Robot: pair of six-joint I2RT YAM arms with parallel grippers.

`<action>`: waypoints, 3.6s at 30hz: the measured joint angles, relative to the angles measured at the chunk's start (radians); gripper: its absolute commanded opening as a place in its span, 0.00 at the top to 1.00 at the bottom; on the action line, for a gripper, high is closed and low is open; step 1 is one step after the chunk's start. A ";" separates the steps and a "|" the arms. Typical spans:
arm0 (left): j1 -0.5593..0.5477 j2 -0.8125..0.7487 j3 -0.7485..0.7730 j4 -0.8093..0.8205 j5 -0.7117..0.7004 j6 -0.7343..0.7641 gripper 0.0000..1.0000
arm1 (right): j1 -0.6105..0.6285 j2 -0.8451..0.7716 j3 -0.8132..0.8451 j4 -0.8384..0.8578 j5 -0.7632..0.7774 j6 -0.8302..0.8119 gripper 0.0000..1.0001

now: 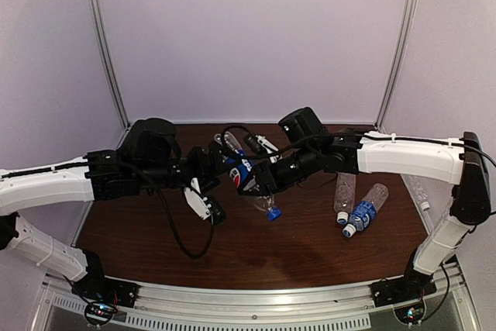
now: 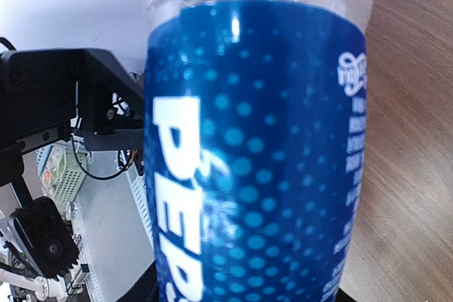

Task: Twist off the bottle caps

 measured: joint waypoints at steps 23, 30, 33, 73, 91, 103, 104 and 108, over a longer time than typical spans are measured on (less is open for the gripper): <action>0.000 0.105 0.048 0.075 -0.227 -0.097 0.21 | 0.079 0.019 0.053 0.066 -0.050 -0.005 0.56; -0.004 0.101 0.048 0.098 -0.222 -0.092 0.45 | 0.082 0.019 0.054 0.053 -0.028 -0.026 0.31; -0.002 0.093 0.048 0.088 -0.222 -0.102 0.54 | 0.081 0.016 0.056 0.050 -0.002 -0.051 0.12; 0.205 0.192 0.668 -0.642 0.106 -1.266 0.58 | 0.070 -0.454 -0.099 0.465 0.348 -0.066 0.24; 0.205 0.197 0.646 -0.608 0.040 -1.230 0.58 | 0.024 -0.303 0.006 0.454 0.312 0.145 0.42; 0.184 0.197 0.616 -0.604 0.013 -1.183 0.59 | -0.019 -0.281 0.004 0.476 0.277 0.217 0.48; 0.179 0.197 0.616 -0.604 0.010 -1.181 0.59 | -0.021 -0.280 0.004 0.481 0.273 0.221 0.47; 0.172 0.197 0.616 -0.601 0.001 -1.180 0.59 | -0.023 -0.275 -0.001 0.487 0.258 0.232 0.44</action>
